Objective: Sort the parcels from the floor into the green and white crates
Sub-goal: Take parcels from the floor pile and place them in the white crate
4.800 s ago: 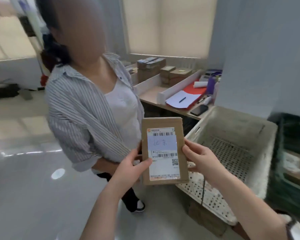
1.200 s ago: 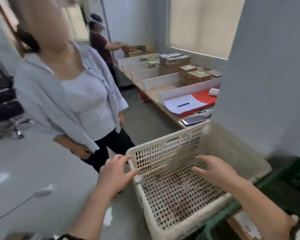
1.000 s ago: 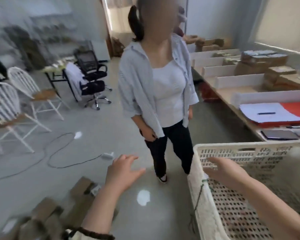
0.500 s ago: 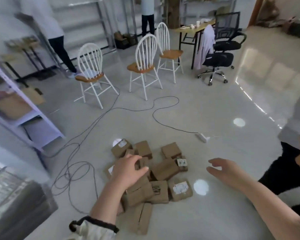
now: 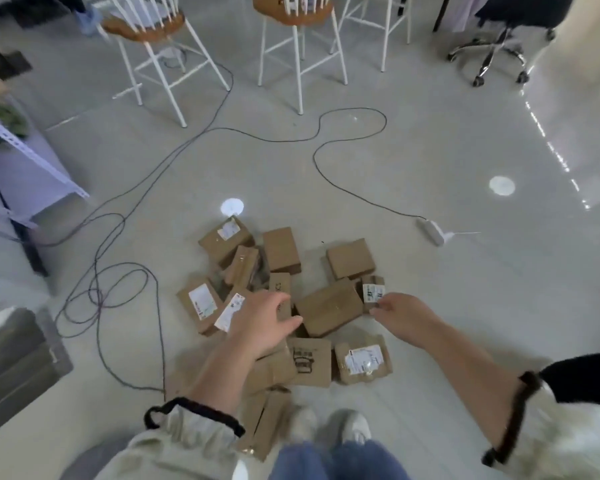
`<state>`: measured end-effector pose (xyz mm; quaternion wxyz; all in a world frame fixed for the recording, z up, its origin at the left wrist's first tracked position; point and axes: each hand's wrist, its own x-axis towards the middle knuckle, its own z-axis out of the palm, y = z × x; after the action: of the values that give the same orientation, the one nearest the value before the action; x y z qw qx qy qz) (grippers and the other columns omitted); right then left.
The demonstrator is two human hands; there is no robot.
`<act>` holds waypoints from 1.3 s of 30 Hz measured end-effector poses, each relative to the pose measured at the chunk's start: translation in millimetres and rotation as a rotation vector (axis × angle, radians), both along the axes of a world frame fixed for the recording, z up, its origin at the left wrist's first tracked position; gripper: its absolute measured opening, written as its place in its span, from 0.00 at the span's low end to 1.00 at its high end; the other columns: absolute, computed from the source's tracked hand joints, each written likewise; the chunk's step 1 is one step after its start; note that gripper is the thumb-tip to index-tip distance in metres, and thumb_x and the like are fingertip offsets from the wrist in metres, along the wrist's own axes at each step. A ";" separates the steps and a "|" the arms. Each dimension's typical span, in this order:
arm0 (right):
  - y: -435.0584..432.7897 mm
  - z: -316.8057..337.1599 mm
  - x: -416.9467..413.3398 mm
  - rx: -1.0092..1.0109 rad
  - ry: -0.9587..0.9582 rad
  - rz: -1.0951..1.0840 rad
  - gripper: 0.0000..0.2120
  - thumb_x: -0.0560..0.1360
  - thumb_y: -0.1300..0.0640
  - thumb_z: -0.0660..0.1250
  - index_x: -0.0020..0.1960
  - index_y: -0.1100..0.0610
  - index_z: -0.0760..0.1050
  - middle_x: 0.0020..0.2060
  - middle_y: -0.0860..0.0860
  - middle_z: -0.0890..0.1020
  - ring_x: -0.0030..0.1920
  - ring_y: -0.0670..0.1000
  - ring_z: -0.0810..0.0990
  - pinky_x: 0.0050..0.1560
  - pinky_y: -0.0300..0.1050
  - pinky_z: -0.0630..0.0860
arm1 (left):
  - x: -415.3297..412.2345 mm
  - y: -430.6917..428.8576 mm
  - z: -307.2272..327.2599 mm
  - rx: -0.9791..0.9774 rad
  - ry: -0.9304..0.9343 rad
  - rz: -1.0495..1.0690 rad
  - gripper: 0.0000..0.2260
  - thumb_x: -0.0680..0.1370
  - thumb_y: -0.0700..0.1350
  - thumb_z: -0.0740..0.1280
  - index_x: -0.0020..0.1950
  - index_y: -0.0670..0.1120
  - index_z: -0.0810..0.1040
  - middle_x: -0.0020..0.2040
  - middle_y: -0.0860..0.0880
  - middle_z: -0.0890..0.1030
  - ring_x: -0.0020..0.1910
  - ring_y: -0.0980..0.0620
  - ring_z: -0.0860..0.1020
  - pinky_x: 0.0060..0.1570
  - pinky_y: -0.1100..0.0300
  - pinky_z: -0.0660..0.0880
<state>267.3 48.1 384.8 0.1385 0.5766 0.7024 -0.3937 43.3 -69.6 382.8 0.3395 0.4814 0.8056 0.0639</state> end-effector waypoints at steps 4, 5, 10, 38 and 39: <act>38.8 -143.8 -20.9 -0.065 0.088 -0.174 0.14 0.76 0.51 0.63 0.57 0.56 0.77 0.51 0.53 0.80 0.48 0.52 0.75 0.49 0.42 0.69 | -18.7 65.8 -129.8 -0.026 -0.125 0.013 0.26 0.75 0.61 0.66 0.71 0.55 0.68 0.71 0.53 0.69 0.62 0.55 0.73 0.60 0.55 0.69; 46.5 -182.9 -21.4 -0.057 0.098 -0.202 0.12 0.75 0.51 0.64 0.54 0.57 0.77 0.48 0.53 0.79 0.47 0.52 0.75 0.48 0.43 0.70 | -25.5 79.6 -165.8 -0.022 -0.136 0.020 0.27 0.74 0.62 0.66 0.71 0.55 0.68 0.72 0.54 0.69 0.63 0.54 0.72 0.60 0.55 0.68; 92.6 -387.2 -5.8 0.019 0.001 -0.259 0.13 0.77 0.51 0.62 0.48 0.60 0.78 0.48 0.57 0.81 0.44 0.54 0.75 0.37 0.41 0.66 | -48.7 146.7 -363.6 -0.068 -0.104 -0.062 0.29 0.74 0.60 0.68 0.72 0.52 0.67 0.70 0.50 0.71 0.61 0.51 0.74 0.58 0.56 0.70; 105.7 -606.2 -40.1 -0.664 0.575 -1.218 0.13 0.79 0.62 0.61 0.63 0.62 0.67 0.55 0.62 0.76 0.57 0.62 0.76 0.50 0.56 0.72 | -34.2 184.7 -586.0 -0.074 0.042 -0.180 0.25 0.71 0.54 0.72 0.63 0.52 0.67 0.57 0.51 0.76 0.55 0.51 0.76 0.54 0.55 0.73; 106.8 -606.2 -40.9 -0.646 0.573 -1.219 0.15 0.79 0.61 0.61 0.65 0.62 0.67 0.59 0.62 0.75 0.61 0.63 0.74 0.52 0.57 0.71 | -35.9 187.4 -584.3 -0.041 -0.011 -0.144 0.20 0.71 0.53 0.72 0.58 0.54 0.67 0.52 0.54 0.75 0.50 0.54 0.75 0.49 0.58 0.73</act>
<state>226.4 154.9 -221.4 -0.1303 0.6691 0.1160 -0.7224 7.5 117.8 -201.5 0.3572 0.5305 0.7683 0.0255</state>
